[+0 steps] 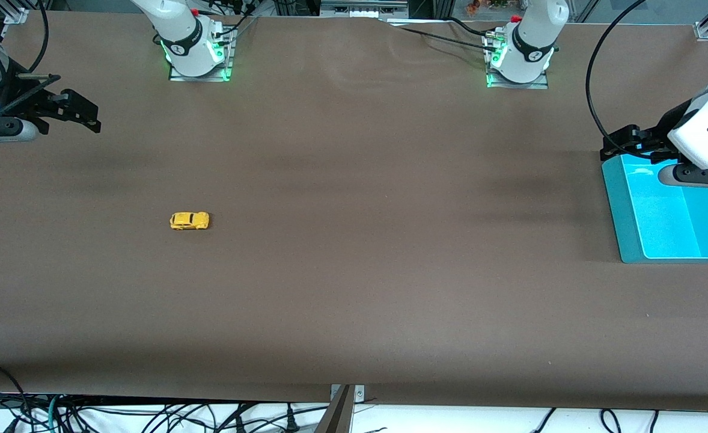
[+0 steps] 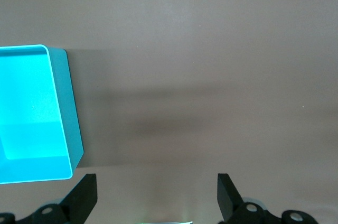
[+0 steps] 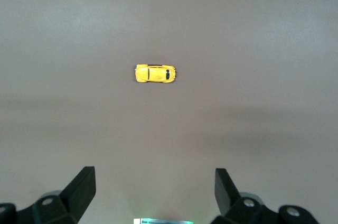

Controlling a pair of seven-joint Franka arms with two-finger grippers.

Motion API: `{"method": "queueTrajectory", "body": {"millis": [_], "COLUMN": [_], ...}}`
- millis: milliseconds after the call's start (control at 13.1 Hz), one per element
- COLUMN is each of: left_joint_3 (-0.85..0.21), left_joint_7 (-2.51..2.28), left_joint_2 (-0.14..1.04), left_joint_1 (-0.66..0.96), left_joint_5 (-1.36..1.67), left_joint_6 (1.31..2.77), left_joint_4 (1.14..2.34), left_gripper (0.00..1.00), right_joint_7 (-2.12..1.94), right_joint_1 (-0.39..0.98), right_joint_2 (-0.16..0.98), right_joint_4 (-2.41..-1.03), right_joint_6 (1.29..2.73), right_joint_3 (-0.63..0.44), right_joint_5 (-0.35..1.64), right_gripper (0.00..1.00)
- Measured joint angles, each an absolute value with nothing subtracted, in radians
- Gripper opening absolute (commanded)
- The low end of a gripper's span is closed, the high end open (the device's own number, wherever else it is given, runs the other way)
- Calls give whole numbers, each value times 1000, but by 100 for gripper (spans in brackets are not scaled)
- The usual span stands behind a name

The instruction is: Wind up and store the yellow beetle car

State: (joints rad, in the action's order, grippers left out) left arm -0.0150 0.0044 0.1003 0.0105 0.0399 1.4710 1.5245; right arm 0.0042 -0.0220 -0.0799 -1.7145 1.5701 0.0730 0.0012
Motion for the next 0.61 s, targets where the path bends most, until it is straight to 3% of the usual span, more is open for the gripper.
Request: {"method": "queueTrajectory", "body": {"millis": [609], "left_joint_3": [-15], "left_joint_7": [4], "left_joint_2": [100], "left_joint_1": [10], "left_joint_5": [40], "left_joint_6": [1471], "left_joint_4": [1524], "left_gripper": [100], "right_joint_7": [-9], "right_joint_1": [-22], "right_joint_2": [-72], "right_joint_4": [-1724], "right_joint_6": [1566], "right_joint_3": [73], "right_joint_5": [1], "right_gripper": [100]}}
